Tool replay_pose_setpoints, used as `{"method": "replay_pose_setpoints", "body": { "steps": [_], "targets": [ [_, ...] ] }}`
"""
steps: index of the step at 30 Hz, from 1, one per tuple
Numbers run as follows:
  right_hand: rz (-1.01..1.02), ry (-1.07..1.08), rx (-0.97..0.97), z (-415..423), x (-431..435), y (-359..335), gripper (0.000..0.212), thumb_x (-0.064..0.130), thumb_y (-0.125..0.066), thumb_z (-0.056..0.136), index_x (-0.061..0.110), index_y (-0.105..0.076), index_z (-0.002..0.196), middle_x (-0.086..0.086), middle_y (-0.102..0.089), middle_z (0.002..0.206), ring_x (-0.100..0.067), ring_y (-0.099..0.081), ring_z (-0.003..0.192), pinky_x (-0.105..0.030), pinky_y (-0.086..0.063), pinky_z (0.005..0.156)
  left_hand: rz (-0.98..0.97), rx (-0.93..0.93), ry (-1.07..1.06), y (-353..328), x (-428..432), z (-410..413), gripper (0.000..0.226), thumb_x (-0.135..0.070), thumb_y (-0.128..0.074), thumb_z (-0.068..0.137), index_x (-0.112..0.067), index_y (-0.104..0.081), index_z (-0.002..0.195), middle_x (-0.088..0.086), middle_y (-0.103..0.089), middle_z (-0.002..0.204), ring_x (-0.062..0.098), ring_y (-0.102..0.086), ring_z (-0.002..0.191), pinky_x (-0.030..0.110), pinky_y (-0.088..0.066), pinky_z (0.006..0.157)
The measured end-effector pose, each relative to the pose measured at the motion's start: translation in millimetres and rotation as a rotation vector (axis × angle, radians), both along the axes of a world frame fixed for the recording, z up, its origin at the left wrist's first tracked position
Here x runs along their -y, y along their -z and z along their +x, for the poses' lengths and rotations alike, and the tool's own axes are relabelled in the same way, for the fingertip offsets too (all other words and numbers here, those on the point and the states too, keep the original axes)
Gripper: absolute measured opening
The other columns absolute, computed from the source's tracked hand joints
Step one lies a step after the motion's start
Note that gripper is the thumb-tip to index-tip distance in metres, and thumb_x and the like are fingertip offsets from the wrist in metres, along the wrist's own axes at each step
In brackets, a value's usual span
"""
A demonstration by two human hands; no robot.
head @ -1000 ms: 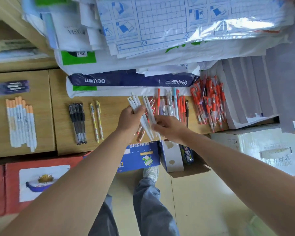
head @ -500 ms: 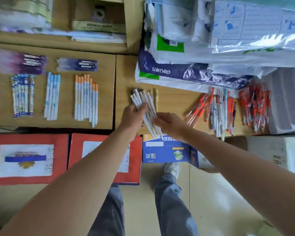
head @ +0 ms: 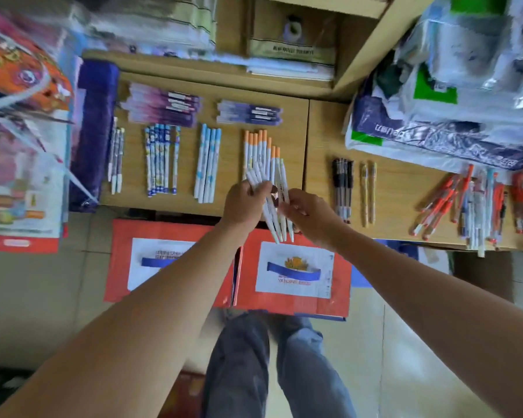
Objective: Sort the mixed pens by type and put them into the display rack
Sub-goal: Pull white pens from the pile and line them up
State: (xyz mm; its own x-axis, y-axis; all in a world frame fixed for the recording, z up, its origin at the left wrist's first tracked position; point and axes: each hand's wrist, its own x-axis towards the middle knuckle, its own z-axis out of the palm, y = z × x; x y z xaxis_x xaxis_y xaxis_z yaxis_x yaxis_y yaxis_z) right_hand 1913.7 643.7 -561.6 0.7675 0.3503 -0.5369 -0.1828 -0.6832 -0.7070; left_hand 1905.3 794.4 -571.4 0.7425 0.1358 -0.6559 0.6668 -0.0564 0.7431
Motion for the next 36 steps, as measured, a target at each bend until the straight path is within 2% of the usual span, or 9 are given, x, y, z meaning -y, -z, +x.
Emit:
{"method": "replay_pose_setpoints", "body": {
  "steps": [3, 6, 11, 15, 19, 23, 30, 34, 36],
  "targets": [
    [0.009, 0.114, -0.115, 9.5, -14.0, -0.7, 0.018, 0.027, -0.05, 0.098, 0.017, -0.061, 0.088, -0.005, -0.059, 0.072, -0.019, -0.051, 0.064, -0.028, -0.04, 0.059, -0.009, -0.028, -0.052, -5.4, -23.4, -1.8, 0.027, -0.032, -0.053, 0.092, -0.016, -0.065, 0.075, 0.017, -0.068, 0.081, 0.04, -0.066, 0.088, 0.049, -0.053, 0.08],
    [0.003, 0.147, -0.202, 18.4, -22.8, 0.2, 0.019, 0.027, -0.052, 0.097, 0.015, -0.063, 0.088, -0.003, -0.055, 0.065, -0.019, -0.05, 0.061, -0.031, -0.039, 0.062, -0.034, -0.08, -0.06, -0.4, -43.6, -7.8, 0.027, -0.025, -0.047, 0.099, -0.015, -0.062, 0.078, 0.005, -0.068, 0.077, 0.02, -0.065, 0.068, 0.025, -0.048, 0.06],
    [0.034, 0.12, -0.245, 24.4, -31.7, 2.9, 0.016, 0.02, -0.055, 0.096, 0.007, -0.062, 0.104, -0.004, -0.061, 0.076, -0.012, -0.052, 0.058, -0.022, -0.043, 0.055, -0.068, -0.093, -0.131, -1.1, -59.1, -12.4, 0.025, -0.027, -0.046, 0.1, -0.011, -0.06, 0.086, 0.004, -0.068, 0.084, 0.016, -0.067, 0.073, 0.024, -0.051, 0.059],
    [0.009, 0.089, -0.206, 29.3, -32.5, 8.0, 0.011, 0.019, -0.057, 0.096, 0.011, -0.059, 0.101, 0.001, -0.063, 0.076, -0.009, -0.056, 0.057, -0.017, -0.044, 0.052, -0.057, -0.098, -0.16, 2.1, -64.0, -10.2, 0.029, -0.028, -0.046, 0.099, -0.015, -0.061, 0.078, 0.014, -0.07, 0.089, 0.028, -0.063, 0.085, 0.031, -0.042, 0.061],
    [-0.03, 0.131, -0.22, 34.3, -27.7, 18.4, 0.012, 0.023, -0.057, 0.096, 0.013, -0.06, 0.09, -0.004, -0.061, 0.07, -0.016, -0.056, 0.061, -0.028, -0.046, 0.06, -0.072, -0.109, -0.138, 6.4, -62.5, -8.8, 0.028, -0.027, -0.046, 0.1, -0.016, -0.061, 0.078, 0.009, -0.067, 0.083, 0.023, -0.057, 0.072, 0.025, -0.038, 0.053],
    [-0.069, 0.2, -0.235, 38.0, -22.3, 30.2, 0.015, 0.025, -0.055, 0.097, 0.016, -0.06, 0.086, -0.005, -0.06, 0.066, -0.019, -0.055, 0.064, -0.033, -0.046, 0.063, -0.066, -0.144, -0.118, 18.2, -64.6, -2.8, 0.029, -0.029, -0.048, 0.098, -0.016, -0.063, 0.077, 0.017, -0.061, 0.084, 0.024, -0.051, 0.068, 0.027, -0.036, 0.055],
    [-0.265, 0.328, -0.182, 43.6, -18.2, 52.1, 0.018, 0.02, -0.056, 0.096, 0.009, -0.061, 0.083, -0.002, -0.055, 0.063, -0.012, -0.05, 0.054, -0.018, -0.038, 0.046, -0.078, -0.149, 0.01, 35.8, -70.0, 11.7, 0.033, -0.031, -0.046, 0.1, -0.015, -0.062, 0.076, 0.012, -0.051, 0.069, 0.02, -0.045, 0.057, 0.03, -0.036, 0.055],
    [-0.407, 0.315, -0.13, 44.7, -11.3, 64.7, 0.019, 0.022, -0.055, 0.096, 0.008, -0.062, 0.085, -0.001, -0.055, 0.065, -0.011, -0.05, 0.055, -0.019, -0.033, 0.047, -0.07, -0.161, 0.06, 44.9, -70.7, 23.9, 0.031, -0.029, -0.046, 0.099, -0.02, -0.063, 0.075, 0.004, -0.063, 0.078, 0.026, -0.057, 0.078, 0.045, -0.05, 0.078],
    [-0.423, 0.332, -0.126, 46.8, -10.2, 69.9, 0.02, 0.022, -0.056, 0.095, 0.006, -0.063, 0.086, -0.004, -0.059, 0.07, -0.015, -0.053, 0.06, -0.02, -0.035, 0.048, -0.06, -0.161, 0.087, 48.3, -71.3, 30.6, 0.03, -0.03, -0.046, 0.099, -0.023, -0.062, 0.075, 0.0, -0.067, 0.086, 0.023, -0.058, 0.082, 0.044, -0.05, 0.084]
  ]
}}
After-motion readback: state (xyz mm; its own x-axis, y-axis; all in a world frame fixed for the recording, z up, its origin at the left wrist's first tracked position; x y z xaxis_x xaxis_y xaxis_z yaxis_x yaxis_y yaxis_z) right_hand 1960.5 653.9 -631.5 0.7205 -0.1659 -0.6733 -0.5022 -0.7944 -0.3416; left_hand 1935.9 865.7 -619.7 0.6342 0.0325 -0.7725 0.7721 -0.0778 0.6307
